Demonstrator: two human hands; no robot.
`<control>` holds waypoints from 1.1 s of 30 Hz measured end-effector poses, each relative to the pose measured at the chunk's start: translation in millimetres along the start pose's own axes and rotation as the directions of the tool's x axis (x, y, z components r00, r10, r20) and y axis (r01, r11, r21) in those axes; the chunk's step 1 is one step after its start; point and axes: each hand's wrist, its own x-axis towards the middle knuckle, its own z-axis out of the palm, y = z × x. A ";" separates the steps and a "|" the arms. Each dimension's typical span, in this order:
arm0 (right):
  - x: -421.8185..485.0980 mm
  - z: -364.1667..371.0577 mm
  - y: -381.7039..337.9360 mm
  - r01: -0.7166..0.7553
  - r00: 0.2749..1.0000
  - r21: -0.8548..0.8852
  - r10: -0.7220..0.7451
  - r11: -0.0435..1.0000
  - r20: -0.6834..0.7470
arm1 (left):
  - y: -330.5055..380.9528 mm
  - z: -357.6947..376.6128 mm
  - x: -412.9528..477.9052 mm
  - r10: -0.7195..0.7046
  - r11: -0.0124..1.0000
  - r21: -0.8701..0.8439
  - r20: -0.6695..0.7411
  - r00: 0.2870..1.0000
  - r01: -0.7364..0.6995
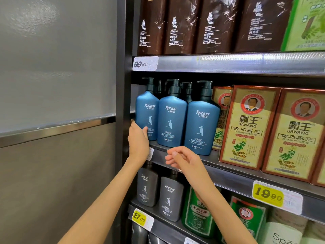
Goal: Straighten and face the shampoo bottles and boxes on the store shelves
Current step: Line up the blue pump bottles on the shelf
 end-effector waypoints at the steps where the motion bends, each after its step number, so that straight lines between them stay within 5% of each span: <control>1: -0.2 -0.1 -0.4 0.001 1.000 0.003 -0.001 1.000 -0.001 | 1.0 -0.4 -3.6 0.010 1.000 -0.005 -0.015 1.000 -0.010; 7: -1.0 -2.2 -4.5 0.011 1.000 -0.010 -0.011 1.000 -0.012 | 5.0 -1.3 -18.9 0.141 0.987 0.080 -0.057 0.988 -0.136; 11: -5.2 -2.0 -3.6 -0.003 1.000 0.005 0.003 1.000 -0.001 | 7.4 -7.8 -8.8 0.033 0.981 -0.193 0.107 0.994 -0.012; 14: -9.7 -0.9 -0.7 -0.015 1.000 0.003 0.015 1.000 0.017 | 5.1 -11.6 -4.7 0.007 0.978 -0.208 0.149 0.989 0.025; 20: -15.2 4.8 1.7 -0.027 1.000 0.012 0.027 1.000 0.005 | 10.7 -11.1 -38.2 0.079 0.986 -0.133 -0.131 0.988 -0.096; 26: -21.8 18.4 -0.1 0.054 0.998 -0.016 -0.055 0.998 -0.039 | 8.5 -40.6 -69.8 0.080 0.945 -0.308 -0.115 0.990 -0.112; 33: -28.4 22.4 4.2 -0.056 0.986 0.127 0.035 0.990 0.164 | -10.1 -94.5 -133.0 0.043 0.794 -0.604 0.177 0.983 0.074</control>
